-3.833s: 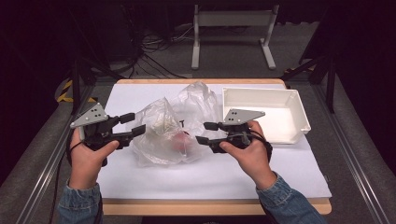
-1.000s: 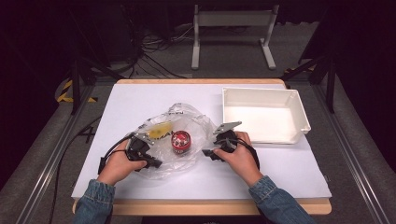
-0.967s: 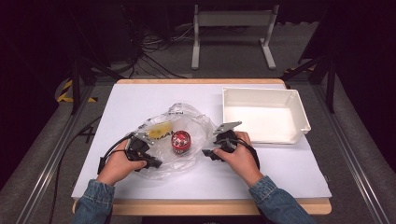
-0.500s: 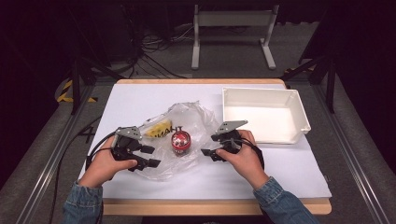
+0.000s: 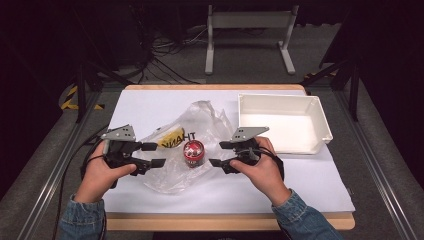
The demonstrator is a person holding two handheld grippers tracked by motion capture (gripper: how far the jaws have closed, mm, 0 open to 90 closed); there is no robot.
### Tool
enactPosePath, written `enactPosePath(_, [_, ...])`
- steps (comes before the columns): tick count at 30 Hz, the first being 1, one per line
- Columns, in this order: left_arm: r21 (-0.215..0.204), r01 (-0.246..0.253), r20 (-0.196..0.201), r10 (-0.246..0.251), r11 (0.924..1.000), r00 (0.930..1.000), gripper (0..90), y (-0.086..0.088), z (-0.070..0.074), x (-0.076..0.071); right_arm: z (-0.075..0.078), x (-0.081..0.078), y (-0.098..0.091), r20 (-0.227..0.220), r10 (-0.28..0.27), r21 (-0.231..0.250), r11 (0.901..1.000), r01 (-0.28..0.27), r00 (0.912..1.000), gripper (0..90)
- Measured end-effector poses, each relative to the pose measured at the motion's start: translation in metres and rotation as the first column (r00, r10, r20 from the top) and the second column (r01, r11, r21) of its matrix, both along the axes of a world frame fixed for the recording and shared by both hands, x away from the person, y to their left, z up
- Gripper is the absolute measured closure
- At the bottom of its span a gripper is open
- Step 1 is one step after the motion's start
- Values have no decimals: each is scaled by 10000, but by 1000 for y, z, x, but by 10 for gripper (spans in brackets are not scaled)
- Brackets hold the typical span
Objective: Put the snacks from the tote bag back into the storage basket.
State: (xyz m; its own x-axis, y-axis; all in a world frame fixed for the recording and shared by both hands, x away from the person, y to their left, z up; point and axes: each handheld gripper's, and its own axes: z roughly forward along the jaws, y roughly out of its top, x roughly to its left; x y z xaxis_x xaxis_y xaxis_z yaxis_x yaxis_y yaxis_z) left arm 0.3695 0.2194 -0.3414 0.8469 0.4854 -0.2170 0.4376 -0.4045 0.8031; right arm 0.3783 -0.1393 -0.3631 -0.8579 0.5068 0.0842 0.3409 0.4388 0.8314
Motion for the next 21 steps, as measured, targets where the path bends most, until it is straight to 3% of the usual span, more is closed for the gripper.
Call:
enactPosePath(2, [-285,-489,76,491,9984,9988,304,6,2,0,3,1,2,86,-18,141,9999,17,10000,304])
enactPosePath(8, [-652,-1175,366,1200,9909,9921,303,20,8,1,8,11,7,129,-179,474,9987,173,9998,285])
enactPosePath(14, [-962,-1548,660,1615,9832,9847,292,30,9,1,7,20,10,338,-323,464,9984,307,9989,265])
enactPosePath(17, [-1235,-1775,846,1886,9763,9784,281,34,9,2,7,23,13,692,-134,709,9974,85,9975,252])
enactPosePath(21, [-1277,-1896,882,2015,9735,9755,277,38,7,4,4,26,17,848,63,926,9956,-142,9964,234])
